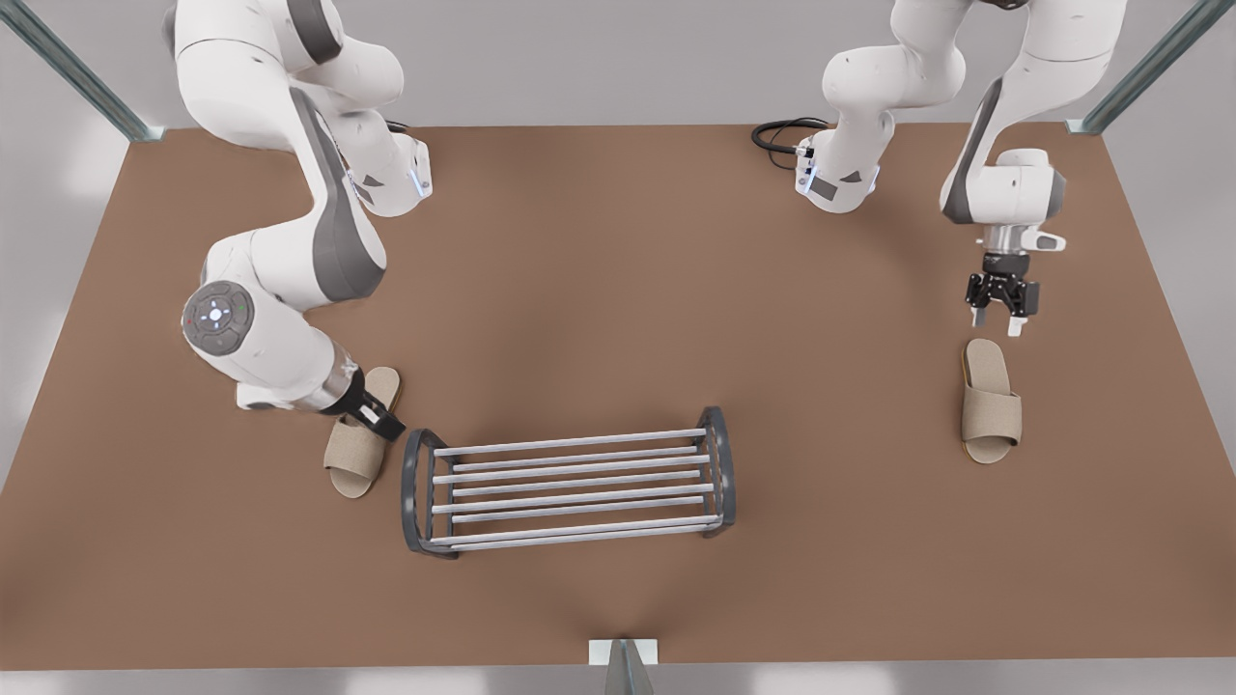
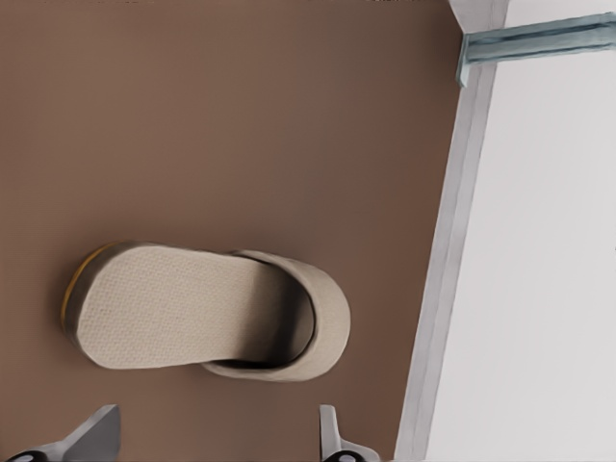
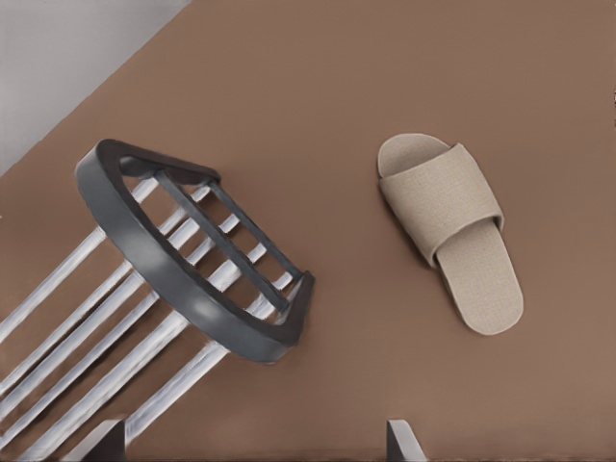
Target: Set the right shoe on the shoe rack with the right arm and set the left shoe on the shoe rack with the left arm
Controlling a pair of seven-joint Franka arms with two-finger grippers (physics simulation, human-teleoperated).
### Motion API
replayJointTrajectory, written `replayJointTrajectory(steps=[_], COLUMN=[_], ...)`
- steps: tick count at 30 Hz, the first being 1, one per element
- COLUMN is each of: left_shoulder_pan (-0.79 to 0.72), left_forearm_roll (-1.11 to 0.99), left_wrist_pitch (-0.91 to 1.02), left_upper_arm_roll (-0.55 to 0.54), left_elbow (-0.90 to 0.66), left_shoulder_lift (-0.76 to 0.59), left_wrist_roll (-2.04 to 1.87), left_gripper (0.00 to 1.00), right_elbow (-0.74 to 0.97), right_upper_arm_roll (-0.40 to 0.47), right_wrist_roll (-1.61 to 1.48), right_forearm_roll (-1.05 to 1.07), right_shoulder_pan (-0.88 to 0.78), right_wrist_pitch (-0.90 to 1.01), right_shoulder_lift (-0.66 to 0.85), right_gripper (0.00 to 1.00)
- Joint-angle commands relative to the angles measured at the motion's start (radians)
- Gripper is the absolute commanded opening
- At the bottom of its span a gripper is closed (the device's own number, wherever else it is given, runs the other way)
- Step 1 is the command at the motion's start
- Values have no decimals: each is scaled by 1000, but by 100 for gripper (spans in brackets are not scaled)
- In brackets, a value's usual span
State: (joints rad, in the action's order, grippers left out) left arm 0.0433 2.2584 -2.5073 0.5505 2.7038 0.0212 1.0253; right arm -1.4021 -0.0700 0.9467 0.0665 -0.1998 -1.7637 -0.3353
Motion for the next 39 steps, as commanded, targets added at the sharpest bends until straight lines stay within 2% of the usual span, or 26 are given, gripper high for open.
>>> replayJointTrajectory(steps=[1,2,4,6,9,10,11,12,13,14,15,16,17,18,21,22,23,24,25,27,28,32,39], left_shoulder_pan=[-135,-135,-115,-115,-114,-108,-95,-43,-26,-7,-2,-2,0,-2,23,66,75,76,78,78,78,79,95], left_forearm_roll=[76,76,78,76,76,78,78,85,89,82,82,86,90,92,187,187,188,187,187,188,188,194,216], left_wrist_pitch=[-10,-10,-10,-15,-19,-24,-36,-35,-38,-38,-38,-36,-33,-27,10,18,16,16,16,16,16,13,4], left_upper_arm_roll=[11,12,9,-4,-4,-4,-4,-4,-4,-3,-3,-3,-4,-4,-95,-145,-152,-152,-152,-165,-172,-198,-261], left_elbow=[-1,-1,-1,-7,-10,-18,-38,-65,-79,-79,-84,-85,-98,-107,-160,-188,-206,-210,-214,-239,-254,-311,-398], left_shoulder_lift=[0,0,9,17,25,25,54,56,56,56,59,66,68,83,167,201,214,215,223,243,260,283,358], left_wrist_roll=[935,860,738,381,263,208,95,36,-42,-37,-37,-37,-37,-39,-39,-41,-41,-41,-41,-44,-54,-67,-76], left_gripper=[100,100,100,100,100,100,100,100,100,100,100,100,100,100,100,100,100,100,100,100,100,100,100], right_elbow=[-29,-32,-40,-123,-469,-572,-685,-709,-687,-632,-588,-545,-543,-574,-747,-833,-899,-972,-1015,-1037,-1038,-1035,-1028], right_upper_arm_roll=[-7,15,19,16,16,13,16,18,64,99,93,44,-167,-197,-208,-218,-234,-292,-310,-313,-313,-297,-307], right_wrist_roll=[127,-331,-707,-954,-1365,-1401,-1401,-1385,-1298,-1258,-1247,-1247,-1113,-670,-211,-82,3,112,207,513,593,742,808], right_forearm_roll=[-28,-79,-210,-264,-438,-562,-717,-953,-1172,-1324,-1445,-1542,-1612,-2002,-2168,-2197,-2205,-2209,-2211,-2211,-2211,-2291,-2331], right_shoulder_pan=[26,53,66,63,63,63,83,166,223,232,238,244,309,335,323,319,319,319,319,321,323,335,333], right_wrist_pitch=[76,170,162,66,-430,-581,-837,-1089,-1324,-1399,-1401,-1314,-1027,-985,-886,-812,-729,-600,-513,-387,-384,-382,-318], right_shoulder_lift=[47,55,53,81,199,231,245,193,99,49,9,-7,4,19,110,151,171,174,171,91,78,42,-47], right_gripper=[100,100,100,100,100,100,100,100,100,100,100,100,100,100,100,100,100,100,100,100,100,100,100])
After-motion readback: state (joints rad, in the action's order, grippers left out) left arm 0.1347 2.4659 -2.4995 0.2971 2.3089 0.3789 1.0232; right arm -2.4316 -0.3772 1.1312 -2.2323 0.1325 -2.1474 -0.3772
